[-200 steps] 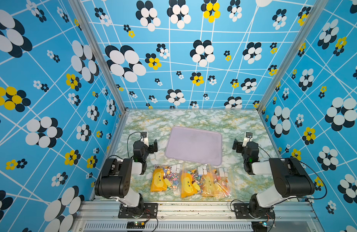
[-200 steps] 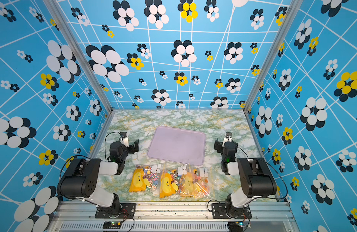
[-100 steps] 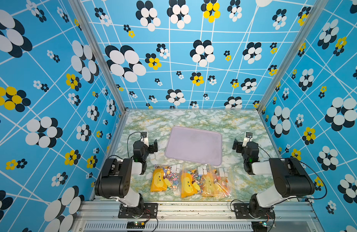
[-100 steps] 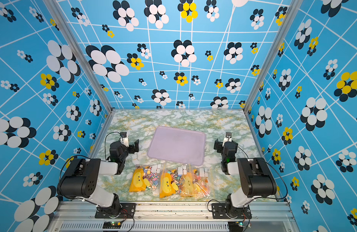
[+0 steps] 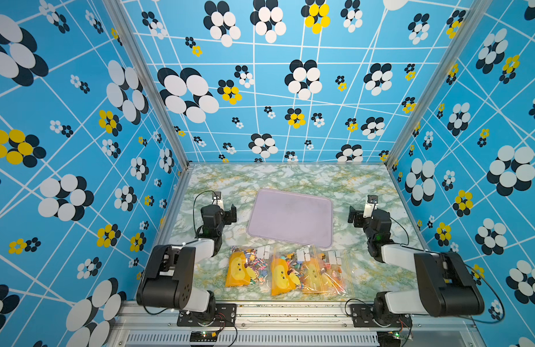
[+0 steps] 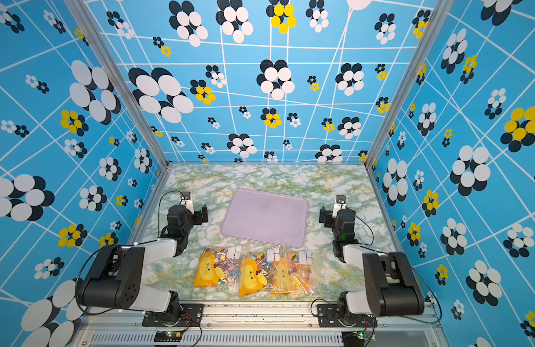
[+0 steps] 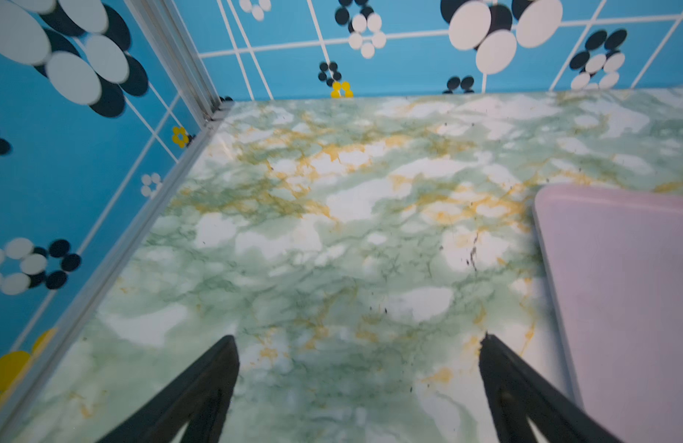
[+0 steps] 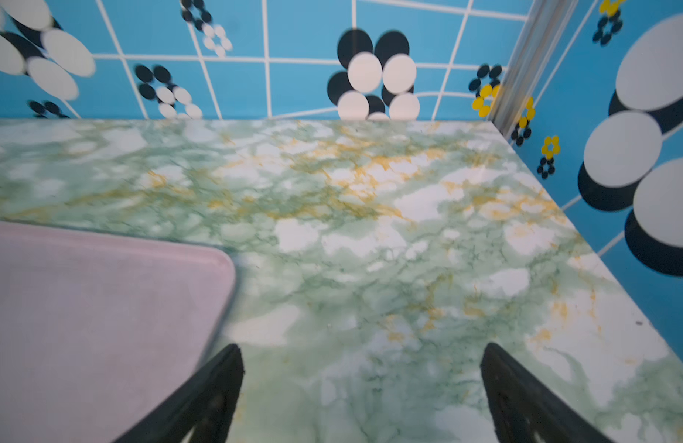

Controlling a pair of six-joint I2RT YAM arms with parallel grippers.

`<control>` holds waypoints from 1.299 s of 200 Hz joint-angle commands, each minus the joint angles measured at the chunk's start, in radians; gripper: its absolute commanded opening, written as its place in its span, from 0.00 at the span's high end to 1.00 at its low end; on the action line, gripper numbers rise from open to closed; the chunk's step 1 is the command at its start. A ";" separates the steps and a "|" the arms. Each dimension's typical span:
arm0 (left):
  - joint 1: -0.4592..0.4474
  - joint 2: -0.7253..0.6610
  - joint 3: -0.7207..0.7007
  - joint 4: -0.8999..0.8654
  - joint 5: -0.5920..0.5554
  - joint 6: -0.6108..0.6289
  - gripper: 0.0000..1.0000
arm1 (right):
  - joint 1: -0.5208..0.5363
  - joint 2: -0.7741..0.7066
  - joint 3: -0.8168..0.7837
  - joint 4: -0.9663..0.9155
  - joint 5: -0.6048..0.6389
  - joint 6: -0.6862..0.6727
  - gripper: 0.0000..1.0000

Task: Pour candies out of the ziploc bag
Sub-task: Open the ziploc bag at the center of the board.

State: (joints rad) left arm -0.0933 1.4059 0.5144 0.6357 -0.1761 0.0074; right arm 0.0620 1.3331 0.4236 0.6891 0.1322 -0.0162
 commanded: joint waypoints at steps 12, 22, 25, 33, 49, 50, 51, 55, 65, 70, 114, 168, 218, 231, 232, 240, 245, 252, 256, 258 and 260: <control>-0.074 -0.237 0.088 -0.157 -0.150 -0.065 0.01 | 0.045 -0.180 0.185 -0.322 -0.166 0.018 0.01; -0.104 -0.289 0.138 -0.276 -0.143 -0.102 0.00 | 0.083 -0.222 0.253 -0.453 -0.205 0.133 0.01; -0.115 -0.301 0.153 -0.314 -0.142 -0.108 0.01 | 0.084 -0.236 0.272 -0.500 -0.208 0.205 0.01; -0.154 -0.332 0.190 -0.401 -0.152 -0.109 0.01 | 0.079 -0.270 0.305 -0.644 -0.204 0.420 0.01; -0.262 -0.378 0.245 -0.555 -0.252 -0.114 0.00 | 0.073 -0.309 0.246 -0.605 -0.407 0.579 0.01; -0.269 -0.380 0.251 -0.567 -0.258 -0.116 0.01 | 0.074 -0.307 0.244 -0.596 -0.425 0.582 0.01; -0.273 -0.382 0.256 -0.580 -0.264 -0.120 0.01 | 0.074 -0.305 0.242 -0.589 -0.449 0.588 0.01; -0.299 -0.390 0.273 -0.621 -0.286 -0.138 0.01 | 0.079 -0.296 0.246 -0.581 -0.523 0.612 0.01; -0.343 -0.411 0.310 -0.726 -0.288 -0.165 0.01 | 0.093 -0.261 0.261 -0.583 -0.683 0.680 0.01; -0.364 -0.424 0.321 -0.772 -0.289 -0.181 0.01 | 0.105 -0.244 0.250 -0.541 -0.770 0.721 0.01; -0.491 -0.544 0.267 -0.932 -0.113 -0.365 0.05 | 0.382 -0.204 0.192 -0.478 -0.845 0.779 0.04; -0.586 -0.513 0.181 -0.966 0.049 -0.530 0.17 | 0.514 -0.140 0.283 -0.812 -0.668 0.637 0.20; -0.656 -0.415 0.137 -0.943 0.072 -0.598 0.29 | 0.547 -0.108 0.311 -0.923 -0.589 0.601 0.48; -0.670 -0.390 0.139 -0.936 0.090 -0.608 0.31 | 0.551 -0.107 0.307 -0.915 -0.584 0.611 0.54; -0.671 -0.387 0.140 -0.935 0.091 -0.608 0.31 | 0.551 -0.107 0.305 -0.914 -0.584 0.612 0.54; -0.686 -0.367 0.143 -0.932 0.093 -0.609 0.32 | 0.557 -0.106 0.304 -0.905 -0.576 0.621 0.57; -0.696 -0.353 0.146 -0.933 0.092 -0.608 0.32 | 0.564 -0.104 0.304 -0.899 -0.569 0.624 0.58; -0.707 -0.331 0.153 -0.933 0.094 -0.607 0.33 | 0.574 -0.098 0.305 -0.892 -0.561 0.627 0.59; -0.712 -0.317 0.155 -0.935 0.095 -0.608 0.33 | 0.580 -0.093 0.306 -0.887 -0.557 0.629 0.59; -0.715 -0.312 0.158 -0.934 0.098 -0.607 0.33 | 0.584 -0.092 0.308 -0.885 -0.554 0.629 0.59; -0.717 -0.306 0.158 -0.932 0.100 -0.608 0.33 | 0.587 -0.089 0.308 -0.883 -0.552 0.630 0.59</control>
State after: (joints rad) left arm -0.7795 1.0458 0.6621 -0.3069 -0.1101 -0.5766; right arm 0.6151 1.2274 0.7101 -0.1848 -0.4660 0.6125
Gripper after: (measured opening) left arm 0.677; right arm 0.418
